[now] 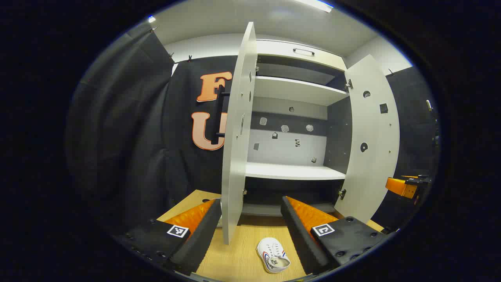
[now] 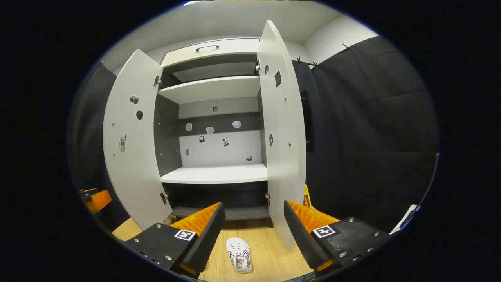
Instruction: Grab one shoe with the right hand and put it into the shoe cabinet, grab the other shoe with the left hand and put it into the shoe cabinet; then close the right door with the right hand and the left door with the left hand.
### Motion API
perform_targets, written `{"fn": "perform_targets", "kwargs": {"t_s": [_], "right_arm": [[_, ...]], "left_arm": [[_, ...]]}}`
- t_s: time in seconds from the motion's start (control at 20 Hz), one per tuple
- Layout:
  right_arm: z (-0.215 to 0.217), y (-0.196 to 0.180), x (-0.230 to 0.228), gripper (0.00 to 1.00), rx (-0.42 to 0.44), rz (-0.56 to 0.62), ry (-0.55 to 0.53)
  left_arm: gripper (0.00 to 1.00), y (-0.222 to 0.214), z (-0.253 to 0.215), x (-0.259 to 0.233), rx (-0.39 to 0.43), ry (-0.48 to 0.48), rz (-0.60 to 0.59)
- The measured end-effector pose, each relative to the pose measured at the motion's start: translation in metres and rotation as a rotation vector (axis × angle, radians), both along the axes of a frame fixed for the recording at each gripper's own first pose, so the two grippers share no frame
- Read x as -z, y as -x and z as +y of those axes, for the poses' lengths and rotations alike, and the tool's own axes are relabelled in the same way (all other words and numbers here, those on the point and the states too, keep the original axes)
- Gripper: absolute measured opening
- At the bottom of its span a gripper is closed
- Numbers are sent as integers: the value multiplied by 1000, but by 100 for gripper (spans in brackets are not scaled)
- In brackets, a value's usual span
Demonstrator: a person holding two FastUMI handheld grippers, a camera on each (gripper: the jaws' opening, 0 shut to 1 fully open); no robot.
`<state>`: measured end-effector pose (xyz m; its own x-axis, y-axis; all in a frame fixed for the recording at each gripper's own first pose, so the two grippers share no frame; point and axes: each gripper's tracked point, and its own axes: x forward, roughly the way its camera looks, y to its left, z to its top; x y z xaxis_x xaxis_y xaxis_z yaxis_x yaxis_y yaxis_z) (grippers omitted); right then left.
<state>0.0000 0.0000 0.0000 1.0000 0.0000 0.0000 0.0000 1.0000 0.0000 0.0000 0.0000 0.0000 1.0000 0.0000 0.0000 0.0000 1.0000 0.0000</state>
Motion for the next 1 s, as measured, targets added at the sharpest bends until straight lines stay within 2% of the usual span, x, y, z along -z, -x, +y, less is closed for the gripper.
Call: {"fn": "perform_targets", "kwargs": {"t_s": [0.5, 1.0], "right_arm": [[4, 3, 5, 93, 15, 9, 23], [10, -8, 32, 93, 12, 58, 44]], "left_arm": [[99, -7, 2, -1, 16, -7, -4], [99, -13, 2, -5, 22, -10, -9]]}}
